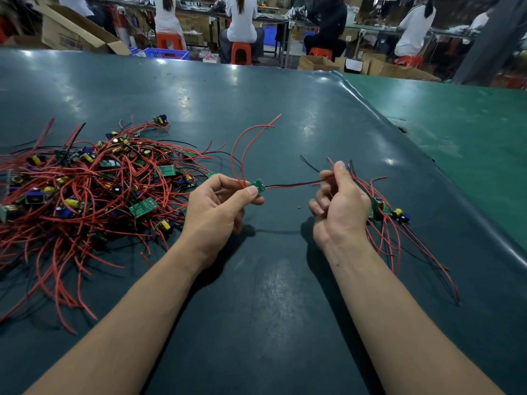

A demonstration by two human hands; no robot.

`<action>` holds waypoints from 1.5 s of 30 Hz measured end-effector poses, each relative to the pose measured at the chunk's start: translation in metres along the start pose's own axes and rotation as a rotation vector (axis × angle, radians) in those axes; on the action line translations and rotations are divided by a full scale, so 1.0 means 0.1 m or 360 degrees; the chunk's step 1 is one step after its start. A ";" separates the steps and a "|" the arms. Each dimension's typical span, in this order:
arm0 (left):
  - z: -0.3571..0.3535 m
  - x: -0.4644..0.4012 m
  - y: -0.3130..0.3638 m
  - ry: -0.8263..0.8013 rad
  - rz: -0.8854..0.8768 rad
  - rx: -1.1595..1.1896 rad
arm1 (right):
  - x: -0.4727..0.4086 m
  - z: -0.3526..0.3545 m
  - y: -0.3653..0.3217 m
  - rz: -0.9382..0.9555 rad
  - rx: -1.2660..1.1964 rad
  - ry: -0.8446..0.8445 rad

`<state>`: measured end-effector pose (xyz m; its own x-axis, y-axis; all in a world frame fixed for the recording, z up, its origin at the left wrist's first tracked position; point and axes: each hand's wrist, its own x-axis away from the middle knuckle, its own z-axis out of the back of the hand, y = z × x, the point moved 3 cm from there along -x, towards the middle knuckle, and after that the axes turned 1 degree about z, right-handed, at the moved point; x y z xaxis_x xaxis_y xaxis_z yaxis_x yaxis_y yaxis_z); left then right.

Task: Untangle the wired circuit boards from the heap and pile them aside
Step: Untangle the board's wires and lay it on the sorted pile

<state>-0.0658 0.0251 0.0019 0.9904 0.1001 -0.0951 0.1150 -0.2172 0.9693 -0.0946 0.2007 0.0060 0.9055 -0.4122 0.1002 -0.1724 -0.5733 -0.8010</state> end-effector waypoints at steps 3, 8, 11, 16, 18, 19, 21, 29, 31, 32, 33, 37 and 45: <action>-0.01 0.01 -0.01 -0.0041 -0.0012 -0.0036 | -0.01 -0.01 0.02 -0.0024 -0.0008 0.0026; 0.01 -0.01 -0.01 0.0003 -0.0017 -0.0015 | -0.05 0.05 -0.03 0.0128 0.0063 0.0091; 0.01 -0.02 -0.01 0.0006 -0.0017 -0.0015 | -0.06 0.09 -0.05 0.0292 0.0217 0.0184; 0.00 0.00 -0.02 -0.0040 -0.0018 -0.0044 | -0.09 0.13 -0.06 0.0331 0.0294 0.0321; 0.00 -0.01 -0.02 -0.0005 -0.0034 -0.0031 | -0.09 0.13 -0.06 0.0248 0.0220 0.0272; 0.01 -0.02 -0.02 0.0044 -0.0042 0.0020 | -0.09 0.12 -0.06 0.0157 0.0207 0.0197; 0.04 -0.05 -0.03 0.0133 -0.0038 0.0176 | -0.04 0.05 0.00 -0.0112 0.0318 -0.0055; -0.02 0.00 -0.02 -0.0045 -0.0008 -0.0040 | 0.21 -0.17 0.23 -0.0259 0.0573 -0.0696; -0.04 0.00 -0.01 -0.0039 -0.0017 -0.0035 | 0.16 -0.13 0.20 -0.0210 0.0601 -0.0650; -0.04 0.00 -0.01 -0.0018 -0.0024 -0.0029 | 0.13 -0.12 0.17 -0.0175 0.0584 -0.0612; -0.03 0.00 0.00 0.0003 -0.0032 -0.0022 | 0.10 -0.11 0.14 -0.0139 0.0534 -0.0559; -0.01 0.00 0.01 0.0053 -0.0065 0.0069 | 0.00 -0.03 0.02 0.0066 0.0272 -0.0307; 0.04 -0.02 -0.02 0.0214 -0.0178 0.0068 | -0.06 0.08 -0.08 0.0212 0.0144 -0.0015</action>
<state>-0.0672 0.0215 -0.0005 0.9524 0.2544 -0.1680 0.2300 -0.2381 0.9436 -0.0956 0.2135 0.0073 0.8808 -0.4733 -0.0155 -0.2557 -0.4477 -0.8568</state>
